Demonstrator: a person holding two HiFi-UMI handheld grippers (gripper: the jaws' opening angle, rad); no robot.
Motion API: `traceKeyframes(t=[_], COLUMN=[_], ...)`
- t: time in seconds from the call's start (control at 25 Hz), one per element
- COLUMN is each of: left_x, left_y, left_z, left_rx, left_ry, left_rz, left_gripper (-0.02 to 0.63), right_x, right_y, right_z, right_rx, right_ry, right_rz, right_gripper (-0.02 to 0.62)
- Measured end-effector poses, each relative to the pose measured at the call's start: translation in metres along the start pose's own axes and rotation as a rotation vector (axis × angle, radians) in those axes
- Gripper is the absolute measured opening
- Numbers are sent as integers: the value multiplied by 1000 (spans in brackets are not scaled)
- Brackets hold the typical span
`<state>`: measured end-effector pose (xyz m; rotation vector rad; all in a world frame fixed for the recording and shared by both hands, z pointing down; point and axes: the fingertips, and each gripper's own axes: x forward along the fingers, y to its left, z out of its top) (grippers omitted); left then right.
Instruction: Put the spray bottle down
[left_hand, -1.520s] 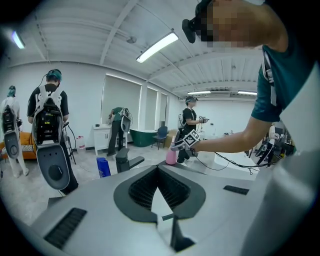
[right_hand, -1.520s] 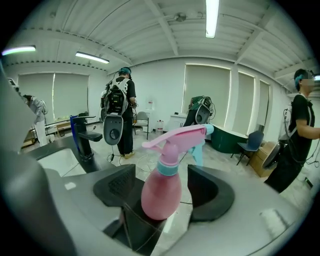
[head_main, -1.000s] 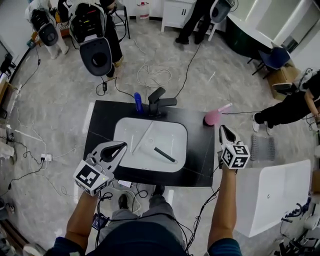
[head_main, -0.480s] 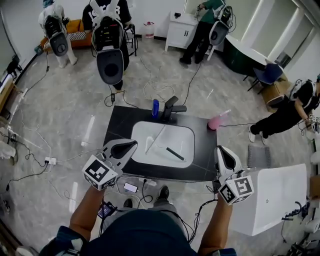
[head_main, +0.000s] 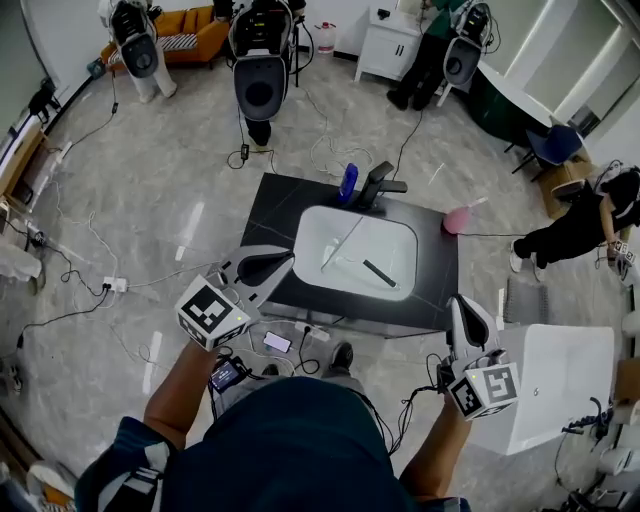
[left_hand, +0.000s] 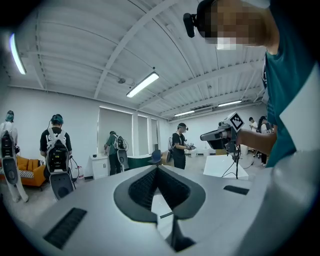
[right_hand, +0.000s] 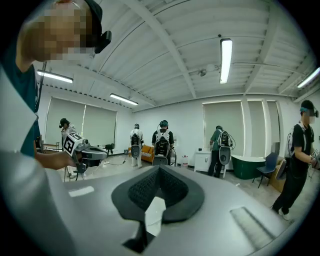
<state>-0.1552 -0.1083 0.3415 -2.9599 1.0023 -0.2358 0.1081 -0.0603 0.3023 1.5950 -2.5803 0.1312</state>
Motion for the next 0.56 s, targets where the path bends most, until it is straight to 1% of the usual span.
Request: traceKeyframes(t=[0.36,0.56], left_x=[-30,-37], left_y=[23,32], left_z=[-10,-16], left_rx=[-16,-29], left_ry=[-9,-8], left_rz=[17,10], left_gripper=[3,3], right_x=[7,17], right_y=[26,38], right_z=[3,2], right_rx=[-23,-25], right_ry=[26,42], right_rz=[-21,-20], right_gripper=[8,8])
